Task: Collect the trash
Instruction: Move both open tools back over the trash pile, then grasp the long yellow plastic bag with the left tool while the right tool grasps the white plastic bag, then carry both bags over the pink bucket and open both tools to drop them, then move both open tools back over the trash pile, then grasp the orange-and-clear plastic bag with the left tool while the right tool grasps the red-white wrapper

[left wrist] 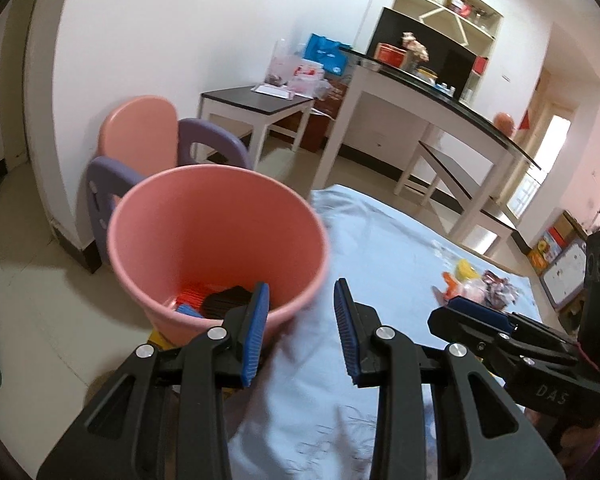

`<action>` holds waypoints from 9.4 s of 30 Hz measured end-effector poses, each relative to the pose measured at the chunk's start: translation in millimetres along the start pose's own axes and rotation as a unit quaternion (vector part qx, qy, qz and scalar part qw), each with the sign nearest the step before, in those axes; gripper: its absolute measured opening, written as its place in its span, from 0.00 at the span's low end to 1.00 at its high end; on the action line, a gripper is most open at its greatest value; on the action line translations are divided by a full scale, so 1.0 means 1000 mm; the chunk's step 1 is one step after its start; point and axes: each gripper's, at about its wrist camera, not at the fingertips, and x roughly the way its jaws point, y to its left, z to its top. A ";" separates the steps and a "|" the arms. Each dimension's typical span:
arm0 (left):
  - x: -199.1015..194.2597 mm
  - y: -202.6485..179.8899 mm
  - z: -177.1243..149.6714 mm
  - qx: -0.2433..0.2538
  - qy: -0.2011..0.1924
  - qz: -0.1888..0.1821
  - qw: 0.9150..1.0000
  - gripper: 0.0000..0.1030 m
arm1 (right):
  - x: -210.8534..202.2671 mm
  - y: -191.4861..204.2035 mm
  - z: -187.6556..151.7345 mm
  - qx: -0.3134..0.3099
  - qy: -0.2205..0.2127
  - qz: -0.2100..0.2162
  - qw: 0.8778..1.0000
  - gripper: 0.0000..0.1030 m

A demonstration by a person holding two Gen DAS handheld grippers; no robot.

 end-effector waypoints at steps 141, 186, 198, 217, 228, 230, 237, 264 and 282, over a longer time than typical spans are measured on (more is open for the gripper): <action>0.005 0.037 0.010 -0.012 -0.043 0.051 0.998 0.14 | 0.067 0.054 0.041 -0.073 -0.026 0.000 0.997 0.22; 0.018 0.093 0.003 -0.080 -0.013 0.065 0.995 0.27 | 0.132 0.069 0.032 -0.077 0.023 0.005 0.997 0.46; 0.015 0.074 0.003 -0.068 -0.009 0.061 0.996 0.27 | 0.107 0.051 0.023 -0.062 0.017 -0.007 0.998 0.50; 0.018 0.017 -0.006 -0.012 0.011 0.038 0.999 0.27 | 0.043 -0.004 -0.013 -0.028 0.011 -0.068 0.997 0.50; 0.032 -0.021 -0.014 0.016 0.041 0.010 0.999 0.27 | -0.002 -0.053 -0.036 -0.002 -0.003 -0.128 0.992 0.50; 0.036 -0.031 -0.016 0.024 0.046 0.002 0.999 0.27 | -0.013 -0.068 -0.040 0.014 -0.008 -0.143 0.990 0.50; 0.049 -0.075 -0.018 0.057 0.052 -0.041 0.996 0.27 | -0.048 -0.112 -0.053 0.065 -0.028 -0.199 0.977 0.50; 0.180 -0.160 -0.004 0.018 0.133 -0.151 0.979 0.27 | -0.079 -0.181 -0.071 0.177 -0.035 -0.178 0.967 0.50; 0.170 -0.179 -0.027 0.050 0.145 -0.188 0.970 0.27 | -0.073 -0.194 -0.072 0.200 -0.025 -0.176 0.964 0.50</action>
